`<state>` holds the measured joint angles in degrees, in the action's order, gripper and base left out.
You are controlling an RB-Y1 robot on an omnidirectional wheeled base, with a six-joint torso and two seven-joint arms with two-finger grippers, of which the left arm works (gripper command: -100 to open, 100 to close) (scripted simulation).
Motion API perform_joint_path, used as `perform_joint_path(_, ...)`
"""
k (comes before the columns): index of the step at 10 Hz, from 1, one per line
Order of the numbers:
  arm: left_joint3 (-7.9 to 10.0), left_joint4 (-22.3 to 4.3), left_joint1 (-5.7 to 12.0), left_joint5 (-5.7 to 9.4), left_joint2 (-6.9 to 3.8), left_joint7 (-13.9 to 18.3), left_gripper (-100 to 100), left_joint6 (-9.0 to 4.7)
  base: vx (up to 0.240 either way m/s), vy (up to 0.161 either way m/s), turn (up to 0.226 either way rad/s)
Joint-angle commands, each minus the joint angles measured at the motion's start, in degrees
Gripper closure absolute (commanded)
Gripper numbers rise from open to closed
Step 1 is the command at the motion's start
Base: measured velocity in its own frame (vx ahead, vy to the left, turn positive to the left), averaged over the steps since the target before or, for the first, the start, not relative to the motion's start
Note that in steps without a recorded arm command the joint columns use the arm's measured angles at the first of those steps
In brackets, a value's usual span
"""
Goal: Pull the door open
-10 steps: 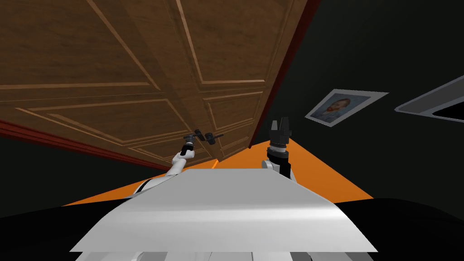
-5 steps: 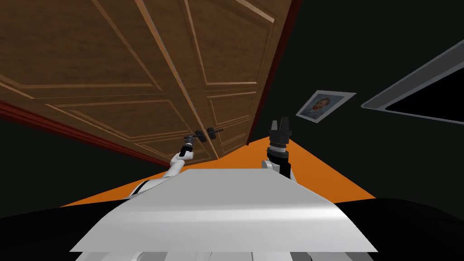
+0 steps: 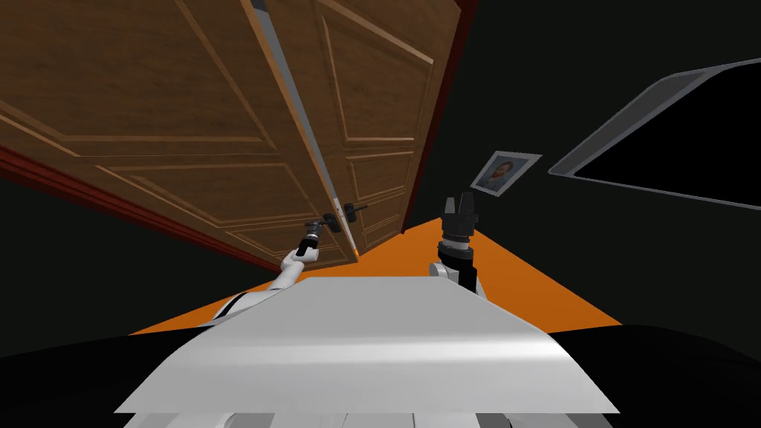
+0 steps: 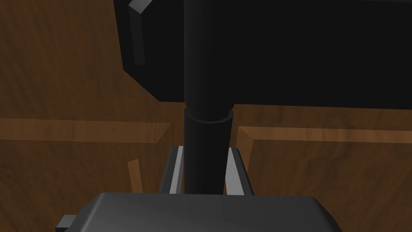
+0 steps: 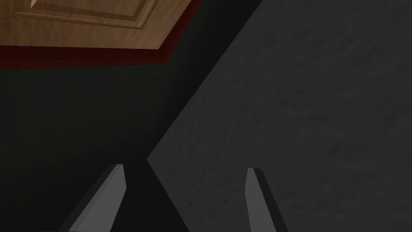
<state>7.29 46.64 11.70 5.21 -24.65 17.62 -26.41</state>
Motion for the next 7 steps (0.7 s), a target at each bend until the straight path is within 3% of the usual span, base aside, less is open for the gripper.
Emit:
perform_joint_path(1, -1.13, 0.61, -0.31, -0.27, -0.24, 0.96, 100, -0.32, -0.201, 0.065, -0.099)
perform_joint_path(7, -6.58, 2.97, -1.52, -1.48, -2.31, 5.72, 100, -2.03, -0.236, 0.099, -0.135)
